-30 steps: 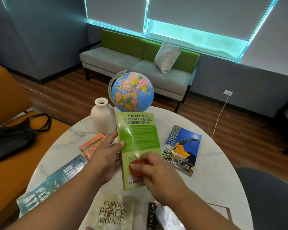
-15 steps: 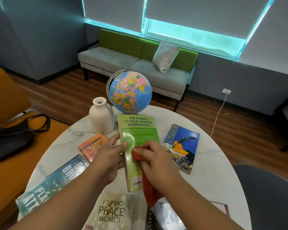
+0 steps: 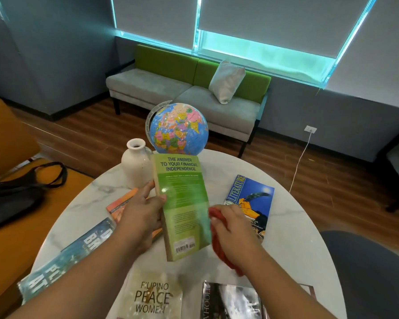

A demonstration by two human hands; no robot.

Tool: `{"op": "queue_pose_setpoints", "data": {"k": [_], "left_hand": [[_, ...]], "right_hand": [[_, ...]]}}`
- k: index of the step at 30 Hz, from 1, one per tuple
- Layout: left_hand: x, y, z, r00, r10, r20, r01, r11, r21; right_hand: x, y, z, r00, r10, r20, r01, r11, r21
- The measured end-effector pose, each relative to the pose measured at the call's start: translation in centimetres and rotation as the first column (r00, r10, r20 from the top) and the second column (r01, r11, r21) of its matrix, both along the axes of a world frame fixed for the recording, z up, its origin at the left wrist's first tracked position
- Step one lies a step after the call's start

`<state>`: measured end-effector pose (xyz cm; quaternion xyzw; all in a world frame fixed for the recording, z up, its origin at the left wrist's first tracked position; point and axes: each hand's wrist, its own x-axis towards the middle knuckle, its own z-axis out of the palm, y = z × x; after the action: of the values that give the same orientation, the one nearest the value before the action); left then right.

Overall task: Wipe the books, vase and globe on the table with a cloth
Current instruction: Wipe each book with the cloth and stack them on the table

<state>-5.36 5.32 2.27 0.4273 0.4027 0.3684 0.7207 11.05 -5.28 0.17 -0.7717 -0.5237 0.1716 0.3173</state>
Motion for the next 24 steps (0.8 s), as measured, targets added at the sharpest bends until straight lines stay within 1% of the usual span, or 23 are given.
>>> {"op": "queue_pose_setpoints", "data": {"k": [2,4,6,8,11,13,15,17,19,21,22,23,24], "left_hand": [[1.2,-0.9,0.1,1.0,0.02,-0.014,-0.02,0.999,0.033],[2.2,-1.4,0.1,0.997,0.035,-0.075,-0.029,0.997,0.077],[2.5,-1.3,0.1,0.985,0.045,-0.164,-0.021,0.99,0.141],[2.5,-1.1,0.2,0.976,0.05,-0.21,-0.007,0.98,0.198],[2.7,-1.5,0.7,0.953,0.038,-0.301,0.04,0.967,0.251],[3.2,-2.0,0.9,0.92,0.041,-0.39,0.088,0.947,0.309],[3.7,-2.3,1.4,0.872,0.089,-0.482,0.118,0.916,0.382],[4.3,-2.7,2.1,0.839,0.132,-0.528,0.133,0.891,0.435],[4.9,-3.0,2.7,0.809,0.165,-0.564,0.15,0.87,0.469],[5.6,-2.9,2.9,0.775,0.17,-0.609,0.202,0.846,0.493],[6.0,-2.6,2.7,0.767,0.145,-0.625,0.238,0.84,0.487],[6.3,-2.4,2.5,0.778,0.085,-0.622,0.274,0.845,0.459],[6.6,-2.1,2.2,0.809,0.003,-0.588,0.299,0.859,0.416]], "right_hand": [[-1.8,0.9,1.2,0.999,0.03,-0.027,-0.033,0.989,-0.142],[-3.5,1.4,1.8,0.999,0.036,0.023,-0.03,0.971,-0.235],[-4.2,1.6,2.2,0.994,0.017,0.112,0.015,0.959,-0.282],[-4.3,1.5,2.4,0.987,0.004,0.161,0.046,0.953,-0.301],[-4.7,0.9,2.4,0.973,0.003,0.233,0.066,0.956,-0.286],[-4.9,0.4,2.7,0.965,0.005,0.264,0.068,0.961,-0.267],[-4.7,0.1,2.7,0.96,0.019,0.28,0.052,0.968,-0.246],[-4.3,-0.3,2.7,0.962,0.014,0.274,0.048,0.974,-0.221],[-3.9,-0.5,2.6,0.966,-0.007,0.26,0.059,0.98,-0.192],[-3.4,-0.6,2.7,0.97,-0.056,0.238,0.095,0.983,-0.158],[-3.0,-0.7,2.6,0.974,-0.099,0.202,0.129,0.982,-0.139],[-2.6,-0.7,2.7,0.978,-0.152,0.144,0.168,0.979,-0.113],[-2.0,-0.8,2.5,0.977,-0.203,0.066,0.209,0.973,-0.097]]}}
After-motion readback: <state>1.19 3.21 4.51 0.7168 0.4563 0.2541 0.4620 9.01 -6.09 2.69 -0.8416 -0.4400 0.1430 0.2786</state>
